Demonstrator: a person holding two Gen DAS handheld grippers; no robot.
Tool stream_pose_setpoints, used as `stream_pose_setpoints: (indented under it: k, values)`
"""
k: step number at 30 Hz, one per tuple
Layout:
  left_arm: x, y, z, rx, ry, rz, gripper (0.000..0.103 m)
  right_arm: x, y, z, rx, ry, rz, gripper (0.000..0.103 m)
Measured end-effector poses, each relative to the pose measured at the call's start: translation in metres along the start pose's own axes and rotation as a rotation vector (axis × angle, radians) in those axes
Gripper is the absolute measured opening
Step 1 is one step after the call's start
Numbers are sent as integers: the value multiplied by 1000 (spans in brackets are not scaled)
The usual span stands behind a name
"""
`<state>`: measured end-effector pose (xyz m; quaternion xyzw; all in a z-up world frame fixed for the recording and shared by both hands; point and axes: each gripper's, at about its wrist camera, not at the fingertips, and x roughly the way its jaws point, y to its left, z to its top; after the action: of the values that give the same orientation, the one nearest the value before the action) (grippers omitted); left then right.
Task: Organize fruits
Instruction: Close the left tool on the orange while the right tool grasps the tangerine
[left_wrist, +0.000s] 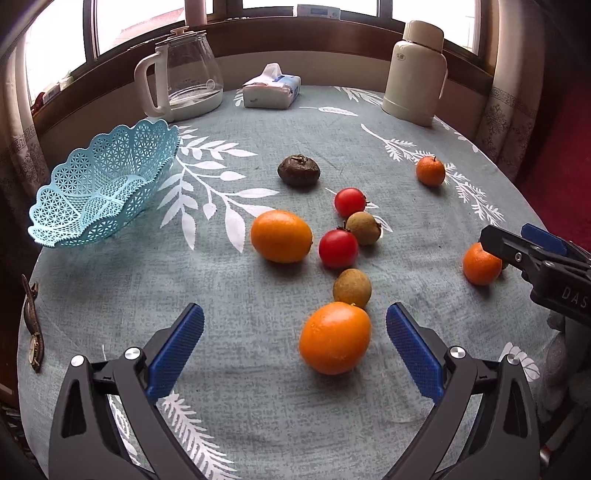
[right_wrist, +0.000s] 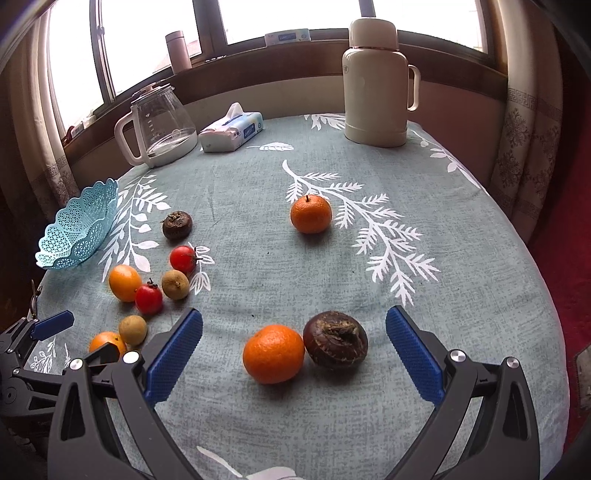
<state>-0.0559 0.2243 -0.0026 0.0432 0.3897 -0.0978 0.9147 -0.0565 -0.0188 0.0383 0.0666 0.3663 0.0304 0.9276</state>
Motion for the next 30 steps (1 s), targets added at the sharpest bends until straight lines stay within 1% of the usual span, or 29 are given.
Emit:
stream_pose_setpoints:
  k: [8, 9, 10, 13, 14, 16, 21, 23, 25, 26, 28, 30]
  values:
    - [4, -1, -4, -7, 17, -32, 100, 1, -4, -12, -5, 26, 6, 98]
    - [4, -2, -4, -4, 16, -37, 97, 1, -4, -13, -4, 29, 5, 98]
    - [4, -3, -4, -1, 17, -45, 91, 1, -4, -13, -1, 31, 4, 98]
    - [5, -6, -6, 9, 22, -68, 84, -1, -7, -16, 8, 36, 4, 98]
    - [6, -7, -6, 12, 25, -72, 83, -2, -8, -17, 11, 36, 5, 98]
    - [7, -9, -7, 14, 29, -83, 77, -5, -10, -18, 12, 37, 2, 98]
    - [7, -8, -9, 4, 30, -105, 65, -11, -10, -23, 10, 45, 20, 98]
    - [7, -7, -10, 1, 28, -114, 62, -11, -7, -24, 9, 55, 40, 95]
    - [6, -7, -10, -3, 26, -116, 58, -10, -4, -24, 5, 65, 56, 88]
    - [6, -6, -10, -6, 24, -117, 57, -9, -2, -25, 3, 69, 64, 86]
    - [6, -5, -10, -12, 21, -120, 56, -5, 2, -25, 5, 87, 85, 79]
    - [5, -4, -10, -15, 17, -122, 56, 0, 5, -24, 4, 99, 90, 75]
